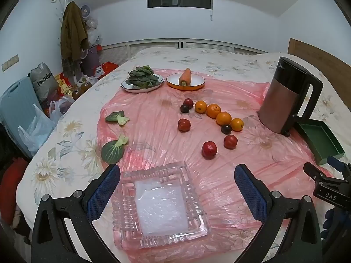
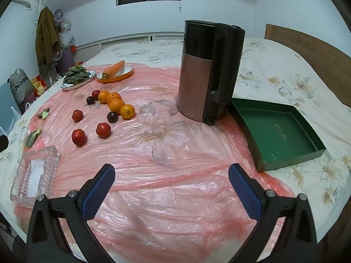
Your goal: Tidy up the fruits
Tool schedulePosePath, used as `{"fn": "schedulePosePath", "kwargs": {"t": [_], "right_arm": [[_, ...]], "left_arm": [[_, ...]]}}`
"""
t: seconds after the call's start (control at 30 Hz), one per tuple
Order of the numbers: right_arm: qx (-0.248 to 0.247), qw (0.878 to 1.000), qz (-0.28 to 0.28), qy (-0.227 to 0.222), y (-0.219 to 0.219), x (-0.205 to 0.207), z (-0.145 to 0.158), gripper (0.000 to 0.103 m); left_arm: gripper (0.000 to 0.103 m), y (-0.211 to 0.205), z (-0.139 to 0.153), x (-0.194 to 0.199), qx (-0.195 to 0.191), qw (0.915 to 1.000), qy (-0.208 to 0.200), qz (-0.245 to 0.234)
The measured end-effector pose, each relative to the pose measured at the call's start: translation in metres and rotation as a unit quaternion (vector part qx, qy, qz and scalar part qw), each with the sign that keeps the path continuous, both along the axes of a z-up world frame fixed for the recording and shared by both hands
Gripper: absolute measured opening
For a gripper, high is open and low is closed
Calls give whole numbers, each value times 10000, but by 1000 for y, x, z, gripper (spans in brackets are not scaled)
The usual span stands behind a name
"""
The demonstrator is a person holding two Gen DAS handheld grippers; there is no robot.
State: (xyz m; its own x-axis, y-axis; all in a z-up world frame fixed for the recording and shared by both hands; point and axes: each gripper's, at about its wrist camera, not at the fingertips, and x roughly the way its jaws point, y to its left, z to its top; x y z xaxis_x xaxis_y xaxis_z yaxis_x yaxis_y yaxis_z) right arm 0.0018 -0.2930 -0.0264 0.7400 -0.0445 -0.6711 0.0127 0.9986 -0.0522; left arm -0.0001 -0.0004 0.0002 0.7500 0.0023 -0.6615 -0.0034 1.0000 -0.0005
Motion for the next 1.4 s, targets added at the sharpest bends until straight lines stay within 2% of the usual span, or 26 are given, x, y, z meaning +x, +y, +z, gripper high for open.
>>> {"fn": "schedulePosePath", "kwargs": {"t": [1.4], "right_arm": [[-67,10000,31,-24,-5,-12,10,103]], "left_arm": [[102,4,-4,-6,-184,9998,82,-2]]}}
